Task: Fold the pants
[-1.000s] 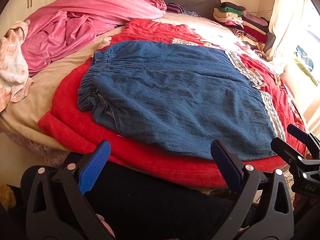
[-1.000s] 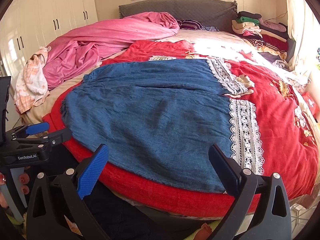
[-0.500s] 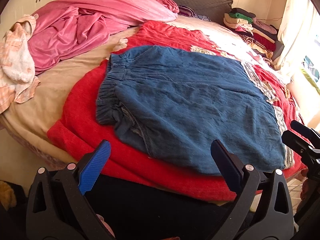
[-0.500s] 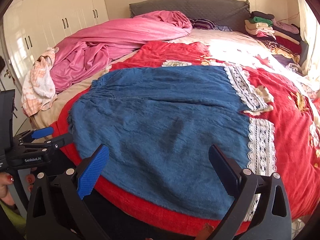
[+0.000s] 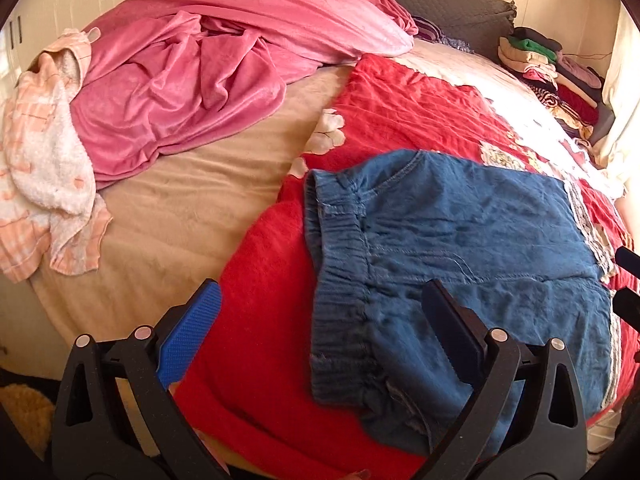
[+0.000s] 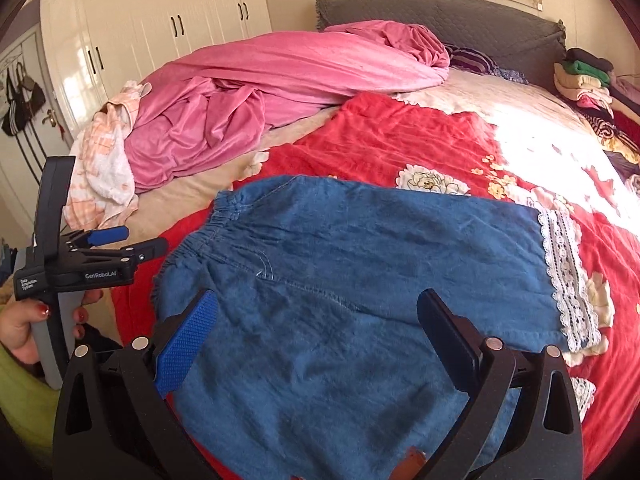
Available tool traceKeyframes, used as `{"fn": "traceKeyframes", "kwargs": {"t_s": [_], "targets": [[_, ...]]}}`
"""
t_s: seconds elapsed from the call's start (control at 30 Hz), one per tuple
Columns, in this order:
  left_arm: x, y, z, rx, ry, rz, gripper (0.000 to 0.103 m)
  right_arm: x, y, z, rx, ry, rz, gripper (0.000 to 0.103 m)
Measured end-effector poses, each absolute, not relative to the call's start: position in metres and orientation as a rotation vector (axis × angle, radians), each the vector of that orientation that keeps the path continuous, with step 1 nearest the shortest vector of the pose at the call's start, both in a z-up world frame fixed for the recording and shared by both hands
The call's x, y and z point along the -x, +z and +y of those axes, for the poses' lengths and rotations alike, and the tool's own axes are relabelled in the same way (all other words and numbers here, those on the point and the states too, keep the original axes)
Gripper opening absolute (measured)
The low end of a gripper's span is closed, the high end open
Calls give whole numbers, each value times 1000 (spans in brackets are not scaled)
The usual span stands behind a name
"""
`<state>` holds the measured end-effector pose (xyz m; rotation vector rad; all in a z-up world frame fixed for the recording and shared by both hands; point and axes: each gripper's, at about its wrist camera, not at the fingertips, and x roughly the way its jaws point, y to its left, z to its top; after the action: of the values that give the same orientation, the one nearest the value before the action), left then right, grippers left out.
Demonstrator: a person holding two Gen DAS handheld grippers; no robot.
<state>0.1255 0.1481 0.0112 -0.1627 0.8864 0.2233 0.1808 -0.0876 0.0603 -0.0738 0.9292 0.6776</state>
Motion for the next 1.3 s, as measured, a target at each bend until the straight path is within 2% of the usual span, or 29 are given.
{"fn": "traceKeyframes", "kwargs": {"t_s": [0.2, 0.33, 0.5, 0.6, 0.67, 0.73, 0.77, 0.87, 0.97, 1.3], "targets": [[-173, 1, 171, 177, 194, 930, 94, -220, 53, -75, 122, 654, 928, 99], [-196, -5, 181, 141, 147, 879, 94, -246, 47, -71, 153, 626, 937, 99], [-221, -27, 187, 167, 34, 944, 93, -271, 34, -61, 210, 618, 957, 99], [-234, -37, 187, 155, -15, 962, 80, -287, 23, -53, 239, 631, 993, 99], [-242, -44, 189, 183, -43, 970, 65, -299, 15, -45, 273, 645, 1026, 99], [-247, -48, 190, 201, -48, 960, 55, -307, 8, -37, 328, 657, 1035, 99], [-249, -50, 192, 218, -57, 953, 45, -312, 5, -32, 361, 658, 1033, 99], [-250, -50, 193, 230, -65, 934, 32, -327, -5, -21, 419, 678, 1035, 99], [-242, -40, 192, 241, -91, 880, 26, -345, -17, -12, 438, 695, 1060, 99], [-218, -7, 172, 117, -86, 743, 26, -367, -43, 22, 613, 804, 1027, 96]]}}
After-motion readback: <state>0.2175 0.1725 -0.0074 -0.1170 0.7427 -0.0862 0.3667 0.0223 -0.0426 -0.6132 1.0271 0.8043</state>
